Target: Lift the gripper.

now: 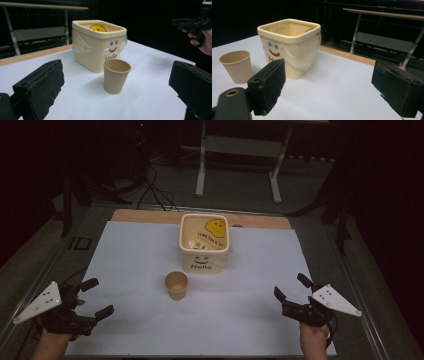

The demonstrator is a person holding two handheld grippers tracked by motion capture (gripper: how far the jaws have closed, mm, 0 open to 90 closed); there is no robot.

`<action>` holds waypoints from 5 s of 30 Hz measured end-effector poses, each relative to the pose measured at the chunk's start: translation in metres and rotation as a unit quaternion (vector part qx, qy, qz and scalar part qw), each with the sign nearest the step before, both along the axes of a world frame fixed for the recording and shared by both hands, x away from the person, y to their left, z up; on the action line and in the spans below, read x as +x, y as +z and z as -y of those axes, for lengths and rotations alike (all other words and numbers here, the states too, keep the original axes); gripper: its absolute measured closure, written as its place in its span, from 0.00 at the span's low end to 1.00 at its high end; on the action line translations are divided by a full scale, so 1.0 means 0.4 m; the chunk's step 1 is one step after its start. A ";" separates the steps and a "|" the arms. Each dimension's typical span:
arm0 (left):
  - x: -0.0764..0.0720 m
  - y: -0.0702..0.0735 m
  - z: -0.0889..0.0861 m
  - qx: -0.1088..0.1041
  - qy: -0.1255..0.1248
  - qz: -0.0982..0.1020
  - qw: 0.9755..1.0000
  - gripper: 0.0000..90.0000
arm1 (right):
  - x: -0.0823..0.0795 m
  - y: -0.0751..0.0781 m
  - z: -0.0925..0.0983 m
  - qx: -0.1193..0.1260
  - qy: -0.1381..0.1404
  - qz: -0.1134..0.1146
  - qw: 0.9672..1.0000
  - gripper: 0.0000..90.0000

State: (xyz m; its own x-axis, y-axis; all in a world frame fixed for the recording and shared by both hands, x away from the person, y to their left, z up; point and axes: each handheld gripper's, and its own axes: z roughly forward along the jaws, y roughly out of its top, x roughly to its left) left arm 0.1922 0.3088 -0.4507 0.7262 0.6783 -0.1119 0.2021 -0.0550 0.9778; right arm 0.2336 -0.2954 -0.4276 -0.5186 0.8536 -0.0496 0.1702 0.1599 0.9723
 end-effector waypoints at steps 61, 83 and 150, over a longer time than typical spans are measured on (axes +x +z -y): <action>0.202 0.249 0.190 0.181 -0.190 -0.040 0.964 0.01 | -0.007 0.019 -0.018 0.003 0.028 -0.023 0.999 0.13; 0.232 0.237 0.307 0.252 -0.252 -0.052 0.933 0.03 | -0.006 0.017 -0.019 0.004 0.032 -0.026 0.999 0.13; 0.352 -0.025 0.451 0.417 -0.303 -0.133 0.847 0.95 | -0.005 0.012 -0.027 -0.007 0.061 -0.021 0.998 0.14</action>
